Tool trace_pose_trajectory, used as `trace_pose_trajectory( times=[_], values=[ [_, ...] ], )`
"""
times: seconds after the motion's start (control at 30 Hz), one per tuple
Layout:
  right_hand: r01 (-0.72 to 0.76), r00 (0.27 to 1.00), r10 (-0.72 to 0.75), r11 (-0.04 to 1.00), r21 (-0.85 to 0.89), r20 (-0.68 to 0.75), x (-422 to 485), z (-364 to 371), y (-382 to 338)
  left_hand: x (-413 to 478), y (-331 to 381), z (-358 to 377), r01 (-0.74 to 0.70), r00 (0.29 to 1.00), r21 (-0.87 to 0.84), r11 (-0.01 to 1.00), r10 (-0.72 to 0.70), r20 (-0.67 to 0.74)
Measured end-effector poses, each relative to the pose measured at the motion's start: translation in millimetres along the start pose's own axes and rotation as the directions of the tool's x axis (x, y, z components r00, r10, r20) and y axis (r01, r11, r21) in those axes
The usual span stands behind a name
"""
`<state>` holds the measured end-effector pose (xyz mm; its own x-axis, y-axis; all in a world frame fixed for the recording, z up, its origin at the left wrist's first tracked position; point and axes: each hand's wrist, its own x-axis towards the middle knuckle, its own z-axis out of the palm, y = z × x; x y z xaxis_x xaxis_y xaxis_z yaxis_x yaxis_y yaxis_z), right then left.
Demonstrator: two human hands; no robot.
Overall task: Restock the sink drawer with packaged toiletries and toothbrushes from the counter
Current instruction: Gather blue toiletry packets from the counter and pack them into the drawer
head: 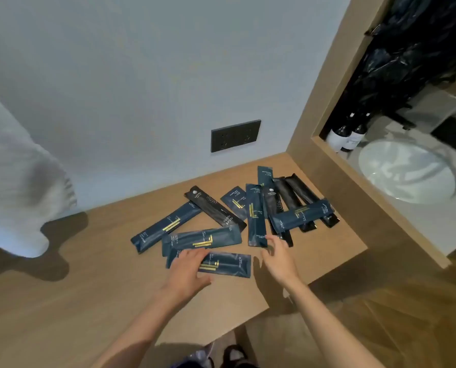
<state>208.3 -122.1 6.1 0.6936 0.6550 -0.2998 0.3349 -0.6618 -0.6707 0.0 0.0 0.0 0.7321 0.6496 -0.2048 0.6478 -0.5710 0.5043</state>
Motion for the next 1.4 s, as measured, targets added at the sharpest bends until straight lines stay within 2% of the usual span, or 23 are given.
trace_pose_trajectory(
  times=[0.13,0.27,0.4,0.6,0.77,0.93,1.03,1.17,1.2,1.3,1.4],
  values=[
    [0.011,1.000,-0.009,0.998,-0.057,0.026,31.6,0.1,-4.9,13.5,-0.2,9.5,-0.005,0.997,0.139,0.990,-0.005,0.071],
    [0.003,0.997,0.003,0.997,-0.076,0.075,56.7,4.7,-8.4,16.5,2.2,18.6,0.012,0.996,0.198,0.980,-0.030,0.090],
    [-0.042,0.995,0.051,0.994,-0.098,0.091,74.1,8.5,-5.6,17.2,0.8,26.7,0.083,0.983,0.258,0.963,-0.122,0.139],
    [-0.141,0.990,0.143,0.987,-0.071,0.017,89.4,13.0,-3.5,15.2,-5.7,35.9,0.103,0.994,0.222,0.970,-0.111,0.022],
    [-0.216,0.976,0.216,0.969,-0.116,-0.014,92.5,20.3,-7.9,8.1,-4.9,35.5,0.114,0.993,0.231,0.966,-0.120,0.011],
    [-0.263,0.961,0.272,0.952,-0.158,0.041,93.5,22.6,-8.0,-0.1,-1.8,29.5,0.151,0.988,0.209,0.966,-0.156,0.007],
    [-0.332,0.938,0.334,0.943,-0.038,0.096,96.5,21.6,-5.5,-6.9,-7.3,25.5,0.163,0.986,0.117,0.980,-0.164,-0.001],
    [-0.321,0.943,0.272,0.898,0.302,0.192,87.5,2.1,-15.7,-16.9,-12.8,12.7,0.157,0.987,0.050,0.986,-0.155,-0.040],
    [-0.306,0.947,0.249,0.889,0.340,0.201,82.3,-5.8,-18.5,-19.4,-14.5,8.0,0.158,0.987,0.041,0.987,-0.157,-0.041],
    [-0.208,0.968,0.139,0.908,0.363,0.208,66.4,-26.5,-22.4,-24.9,-23.2,-5.8,0.140,0.988,0.029,0.990,-0.137,-0.065],
    [-0.099,0.951,-0.017,0.929,0.357,0.308,40.1,-45.1,-31.8,-23.6,-23.1,-23.6,0.101,0.995,0.139,0.985,-0.100,-0.018]
  ],
)
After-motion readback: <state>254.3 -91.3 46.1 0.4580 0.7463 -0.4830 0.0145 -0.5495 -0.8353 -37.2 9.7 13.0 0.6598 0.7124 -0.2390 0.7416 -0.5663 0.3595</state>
